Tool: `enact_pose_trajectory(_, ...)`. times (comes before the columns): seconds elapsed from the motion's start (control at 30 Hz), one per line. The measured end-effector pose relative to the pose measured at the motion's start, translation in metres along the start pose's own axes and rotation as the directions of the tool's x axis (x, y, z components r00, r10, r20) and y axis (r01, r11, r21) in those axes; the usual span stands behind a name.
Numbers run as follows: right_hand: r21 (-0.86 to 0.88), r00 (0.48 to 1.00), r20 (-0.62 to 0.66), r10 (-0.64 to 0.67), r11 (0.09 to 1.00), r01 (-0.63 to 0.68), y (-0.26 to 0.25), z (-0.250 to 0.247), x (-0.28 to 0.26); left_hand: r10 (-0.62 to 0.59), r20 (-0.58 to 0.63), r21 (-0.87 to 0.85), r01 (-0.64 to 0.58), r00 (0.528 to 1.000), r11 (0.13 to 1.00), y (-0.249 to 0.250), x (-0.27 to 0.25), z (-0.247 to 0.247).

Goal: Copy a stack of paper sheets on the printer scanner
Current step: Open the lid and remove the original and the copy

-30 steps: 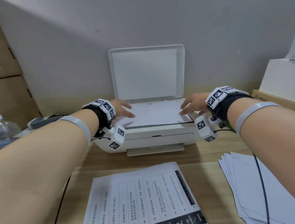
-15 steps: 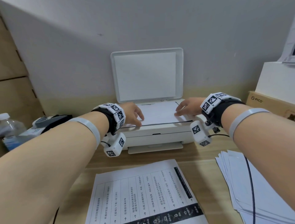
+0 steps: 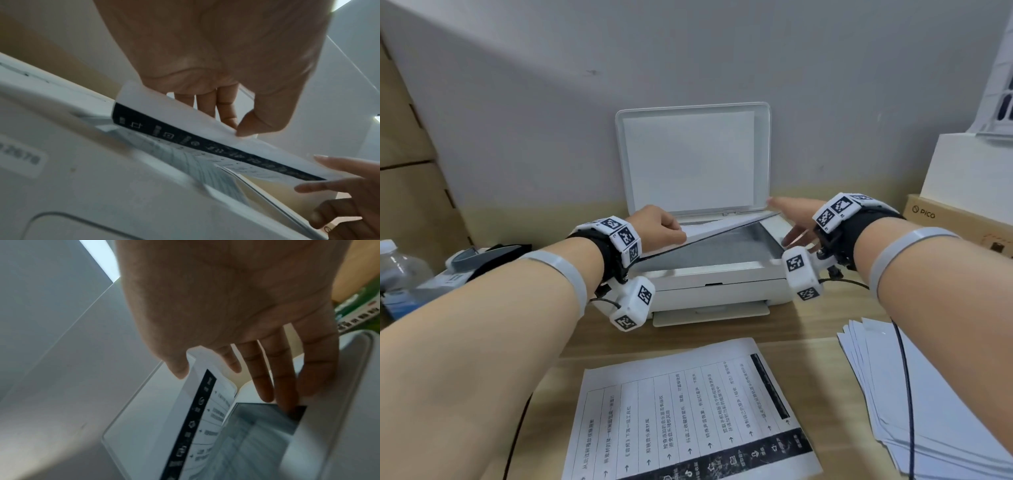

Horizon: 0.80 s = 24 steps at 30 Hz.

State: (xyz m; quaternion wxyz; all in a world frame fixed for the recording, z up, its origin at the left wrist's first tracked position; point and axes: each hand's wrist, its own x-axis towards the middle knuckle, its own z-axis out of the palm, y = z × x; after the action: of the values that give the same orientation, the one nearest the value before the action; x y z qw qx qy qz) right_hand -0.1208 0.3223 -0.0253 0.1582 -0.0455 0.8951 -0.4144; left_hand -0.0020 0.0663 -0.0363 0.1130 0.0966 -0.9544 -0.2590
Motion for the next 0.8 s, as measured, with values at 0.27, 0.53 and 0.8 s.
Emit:
enact_pose_trajectory(0.27,0.055,0.992,-0.057,-0.113,0.992,0.116,0.002,-0.022,-0.001,0.051,0.284,-0.164,-0.003,0.957,0.986,0.009,-0.009,-0.001)
enact_pose_trajectory(0.53,0.027,0.946,-0.319,0.055,0.998,-0.049,0.061,-0.083,-0.041,0.017,0.24,-0.205,0.034,0.971,0.978,0.042,0.007,0.032)
enact_pose_trajectory(0.8,0.163,0.867,-0.417,0.272,0.961,-0.223,0.177,-0.147,-0.105,0.083,0.191,-0.261,-0.031,0.978,0.965,0.139,0.009,0.112)
